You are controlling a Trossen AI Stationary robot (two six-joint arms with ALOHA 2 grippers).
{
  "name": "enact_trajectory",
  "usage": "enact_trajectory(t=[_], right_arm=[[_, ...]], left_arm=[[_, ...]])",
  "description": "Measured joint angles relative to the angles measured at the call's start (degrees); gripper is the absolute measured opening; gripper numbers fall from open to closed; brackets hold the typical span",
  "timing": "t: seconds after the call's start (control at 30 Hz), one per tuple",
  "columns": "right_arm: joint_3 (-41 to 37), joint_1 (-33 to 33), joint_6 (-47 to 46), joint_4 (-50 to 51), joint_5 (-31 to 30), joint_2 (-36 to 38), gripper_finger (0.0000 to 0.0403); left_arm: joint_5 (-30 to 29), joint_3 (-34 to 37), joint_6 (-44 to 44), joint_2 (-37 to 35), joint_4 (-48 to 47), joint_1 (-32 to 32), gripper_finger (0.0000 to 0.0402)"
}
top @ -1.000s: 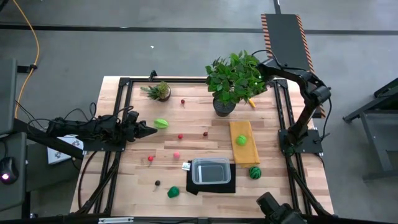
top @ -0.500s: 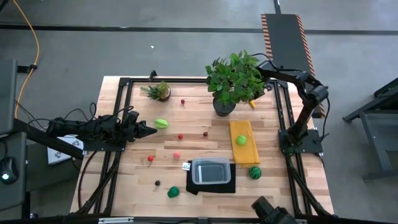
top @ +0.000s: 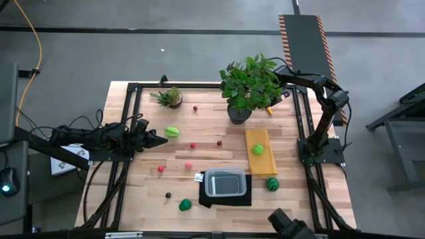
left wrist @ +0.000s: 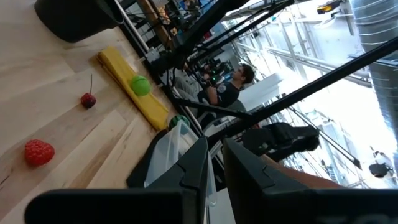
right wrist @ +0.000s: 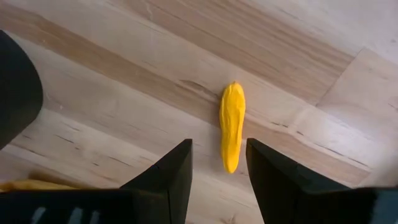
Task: Pick and placing Produce into tupperware
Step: Put the corn into the transparent bin
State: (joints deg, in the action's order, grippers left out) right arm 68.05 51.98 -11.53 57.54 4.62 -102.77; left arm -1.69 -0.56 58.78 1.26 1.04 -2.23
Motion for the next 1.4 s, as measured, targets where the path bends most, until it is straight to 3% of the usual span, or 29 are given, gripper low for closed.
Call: enact_trajectory(t=[0.63,1.1,1.23,1.4], right_arm=[[0.0,1.09,0.84,-1.02,-2.26,-1.56,0.0142],[0.0,1.95,1.06,0.62,0.98,-3.61,0.0142],[0.0,0.69,1.32,0.31,-2.54,-4.01,0.0142],[0.0,-0.11,1.15,-1.69,-2.29,-4.03,0.0142]], left_arm=[[0.0,0.0,0.0,0.0,0.02,0.01,0.0042],[0.0,0.0,0.0,0.0,0.04,0.01,0.0042],[0.0,0.0,0.02,0.0,0.04,0.01,0.0042],[0.0,0.0,0.02,0.0,0.04,-0.01,0.0042]])
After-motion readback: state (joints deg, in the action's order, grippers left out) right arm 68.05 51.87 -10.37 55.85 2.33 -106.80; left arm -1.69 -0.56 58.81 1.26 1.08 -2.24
